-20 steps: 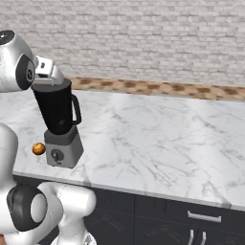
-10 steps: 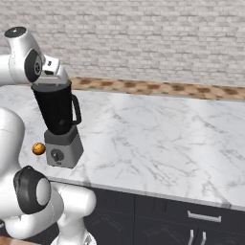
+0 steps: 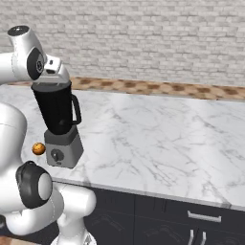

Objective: Open the blender lid, put the orange in the blender, close the lid, and start the blender.

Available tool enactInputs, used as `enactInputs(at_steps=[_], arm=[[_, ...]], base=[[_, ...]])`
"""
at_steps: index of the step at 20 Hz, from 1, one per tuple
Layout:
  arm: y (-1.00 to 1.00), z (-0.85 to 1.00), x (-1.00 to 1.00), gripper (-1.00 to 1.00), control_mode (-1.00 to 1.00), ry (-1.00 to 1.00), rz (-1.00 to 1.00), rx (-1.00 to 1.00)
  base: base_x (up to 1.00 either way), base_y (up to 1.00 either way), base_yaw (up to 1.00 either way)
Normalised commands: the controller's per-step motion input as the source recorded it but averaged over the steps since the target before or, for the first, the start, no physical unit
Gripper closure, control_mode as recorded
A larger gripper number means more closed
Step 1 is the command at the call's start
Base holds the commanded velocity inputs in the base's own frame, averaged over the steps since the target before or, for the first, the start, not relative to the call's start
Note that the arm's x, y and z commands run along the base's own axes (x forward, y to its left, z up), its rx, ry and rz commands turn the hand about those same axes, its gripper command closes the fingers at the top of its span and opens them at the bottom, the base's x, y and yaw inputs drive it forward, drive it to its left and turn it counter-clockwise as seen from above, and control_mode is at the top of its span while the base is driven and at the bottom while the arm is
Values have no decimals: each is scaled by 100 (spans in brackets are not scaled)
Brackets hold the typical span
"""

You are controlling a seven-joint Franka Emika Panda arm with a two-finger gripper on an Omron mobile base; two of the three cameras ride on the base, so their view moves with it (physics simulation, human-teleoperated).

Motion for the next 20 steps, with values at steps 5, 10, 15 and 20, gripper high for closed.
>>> enactInputs(at_steps=[5, 10, 15, 20], arm=[[0, -14, 26, -100, -100, 3, 0, 0], [1, -23, 15, -100, -100, 4, 0, 0], [1, -39, -6, -100, -100, 1, 0, -1], [0, -47, -5, -100, -100, 0, 0, 0]], base=[[0, 0, 0], [0, 0, 0], [0, 0, 0], [0, 0, 0]])
